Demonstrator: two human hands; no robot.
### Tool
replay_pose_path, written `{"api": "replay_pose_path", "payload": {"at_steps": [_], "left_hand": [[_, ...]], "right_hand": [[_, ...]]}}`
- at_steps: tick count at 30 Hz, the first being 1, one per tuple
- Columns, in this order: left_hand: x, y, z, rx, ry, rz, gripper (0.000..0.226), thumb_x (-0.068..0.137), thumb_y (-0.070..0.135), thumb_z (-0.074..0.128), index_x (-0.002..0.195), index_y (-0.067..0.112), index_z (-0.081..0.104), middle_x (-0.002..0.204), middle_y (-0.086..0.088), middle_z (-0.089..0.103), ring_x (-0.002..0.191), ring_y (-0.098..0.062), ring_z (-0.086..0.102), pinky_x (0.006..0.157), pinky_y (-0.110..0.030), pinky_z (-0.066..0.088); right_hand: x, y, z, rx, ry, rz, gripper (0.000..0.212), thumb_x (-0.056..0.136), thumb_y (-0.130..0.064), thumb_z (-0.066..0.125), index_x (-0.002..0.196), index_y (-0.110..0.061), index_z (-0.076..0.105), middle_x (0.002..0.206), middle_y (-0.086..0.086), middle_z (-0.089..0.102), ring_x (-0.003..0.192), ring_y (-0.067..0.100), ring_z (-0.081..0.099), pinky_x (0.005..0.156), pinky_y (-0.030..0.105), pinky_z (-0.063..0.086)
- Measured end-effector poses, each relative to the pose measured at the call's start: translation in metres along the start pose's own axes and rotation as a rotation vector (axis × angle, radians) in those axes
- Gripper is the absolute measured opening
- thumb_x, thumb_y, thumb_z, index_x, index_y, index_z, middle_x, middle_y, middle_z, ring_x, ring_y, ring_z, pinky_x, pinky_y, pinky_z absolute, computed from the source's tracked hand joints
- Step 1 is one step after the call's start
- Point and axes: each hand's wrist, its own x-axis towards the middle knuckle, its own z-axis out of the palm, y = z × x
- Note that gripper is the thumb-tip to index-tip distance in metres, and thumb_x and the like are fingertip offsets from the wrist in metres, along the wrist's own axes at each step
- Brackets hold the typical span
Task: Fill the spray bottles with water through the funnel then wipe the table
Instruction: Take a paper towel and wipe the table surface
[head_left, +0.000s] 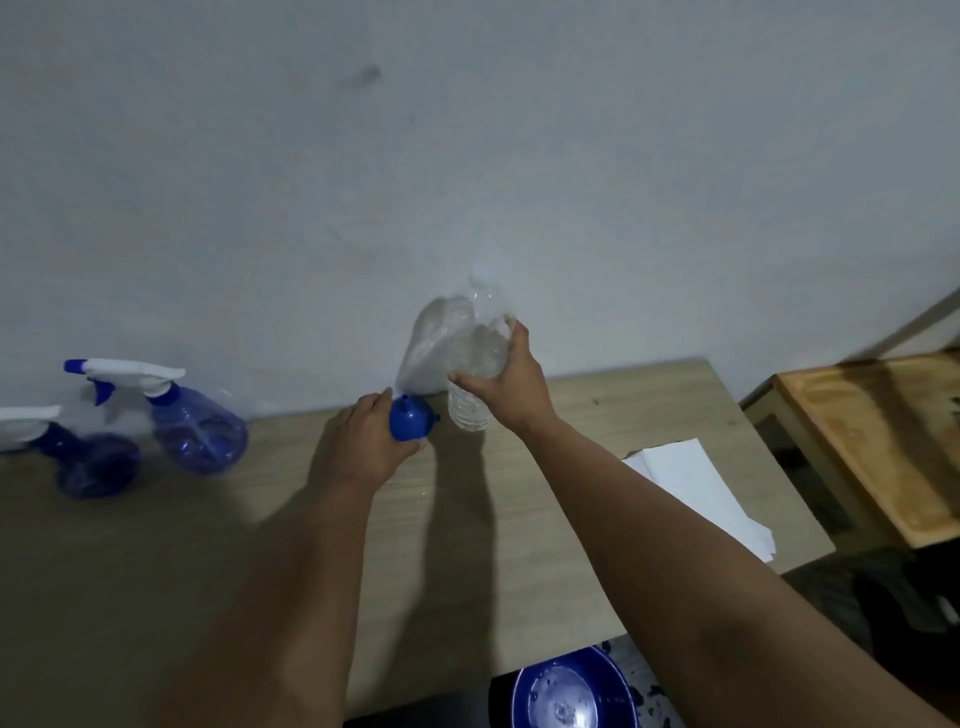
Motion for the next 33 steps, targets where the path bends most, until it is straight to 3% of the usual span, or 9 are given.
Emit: {"api": "replay_pose_path", "payload": {"at_steps": [3,6,9,14,19,22,24,28,33], "left_hand": [[-0.027,0.009,-0.013,-0.041,0.011,0.006,0.092,0.073,0.051,0.085,0.149,0.016,0.047,0.144,-0.006,0.055,0.127,-0.031,0.054,0.102,-0.04,0.044],[-0.057,0.023,-0.022,-0.051,0.02,0.007,0.083,0.078,0.053,0.081,0.147,0.02,0.05,0.142,-0.005,0.055,0.126,-0.03,0.054,0.1,-0.038,0.043],[-0.084,0.044,-0.025,-0.12,0.003,0.002,0.079,0.08,0.054,0.078,0.147,0.02,0.051,0.146,-0.007,0.053,0.13,-0.03,0.052,0.103,-0.037,0.041],[-0.109,0.09,-0.003,-0.341,-0.076,0.028,0.077,0.074,0.059,0.081,0.137,0.02,0.06,0.135,-0.009,0.061,0.125,-0.028,0.058,0.105,-0.04,0.047],[-0.128,0.147,0.036,-0.492,-0.205,0.021,0.073,0.074,0.052,0.084,0.137,0.024,0.06,0.132,-0.003,0.063,0.12,-0.023,0.062,0.103,-0.043,0.051],[-0.133,0.181,0.07,-0.528,-0.269,-0.016,0.072,0.074,0.051,0.085,0.138,0.027,0.06,0.132,-0.002,0.065,0.114,-0.021,0.064,0.1,-0.041,0.053],[-0.136,0.203,0.093,-0.533,-0.316,-0.045,0.069,0.077,0.047,0.084,0.138,0.027,0.059,0.134,-0.002,0.064,0.114,-0.019,0.064,0.1,-0.037,0.052],[-0.138,0.237,0.131,-0.553,-0.36,-0.142,0.062,0.083,0.041,0.081,0.138,0.023,0.059,0.142,-0.006,0.061,0.124,-0.019,0.06,0.098,-0.028,0.047],[-0.137,0.258,0.146,-0.459,-0.298,-0.227,0.052,0.092,0.031,0.071,0.141,0.02,0.06,0.14,-0.002,0.063,0.116,-0.018,0.064,0.083,-0.015,0.036]], "right_hand": [[-0.019,-0.012,-0.017,-0.015,-0.041,0.065,0.127,0.071,-0.04,0.097,0.166,-0.025,0.014,0.16,0.011,0.046,0.146,0.029,0.047,0.115,0.044,0.045],[-0.047,-0.018,-0.046,-0.016,-0.055,0.099,0.128,0.07,-0.037,0.098,0.166,-0.025,0.015,0.161,0.015,0.042,0.151,0.026,0.041,0.117,0.038,0.039],[-0.076,-0.012,-0.081,-0.045,0.008,0.121,0.119,0.073,-0.035,0.097,0.164,-0.024,0.022,0.156,0.017,0.047,0.146,0.022,0.045,0.11,0.031,0.04],[-0.117,0.023,-0.143,0.012,0.145,0.253,0.096,0.083,-0.041,0.088,0.16,-0.026,0.032,0.147,0.015,0.053,0.125,0.024,0.058,0.106,0.039,0.05],[-0.141,0.069,-0.195,0.064,0.231,0.341,0.083,0.087,-0.037,0.084,0.155,-0.021,0.04,0.143,0.016,0.057,0.128,0.026,0.059,0.107,0.041,0.05],[-0.144,0.098,-0.219,0.082,0.241,0.376,0.079,0.088,-0.038,0.084,0.154,-0.021,0.043,0.139,0.015,0.06,0.125,0.026,0.061,0.096,0.038,0.052],[-0.143,0.117,-0.231,0.096,0.222,0.393,0.078,0.088,-0.038,0.083,0.153,-0.021,0.044,0.137,0.012,0.06,0.123,0.026,0.061,0.092,0.037,0.051],[-0.135,0.156,-0.248,0.107,0.171,0.405,0.075,0.089,-0.041,0.082,0.151,-0.023,0.046,0.135,0.009,0.061,0.123,0.023,0.061,0.106,0.045,0.053],[-0.127,0.183,-0.26,0.122,0.116,0.414,0.069,0.091,-0.039,0.08,0.15,-0.023,0.047,0.129,0.004,0.059,0.114,0.019,0.06,0.096,0.034,0.05]]}}
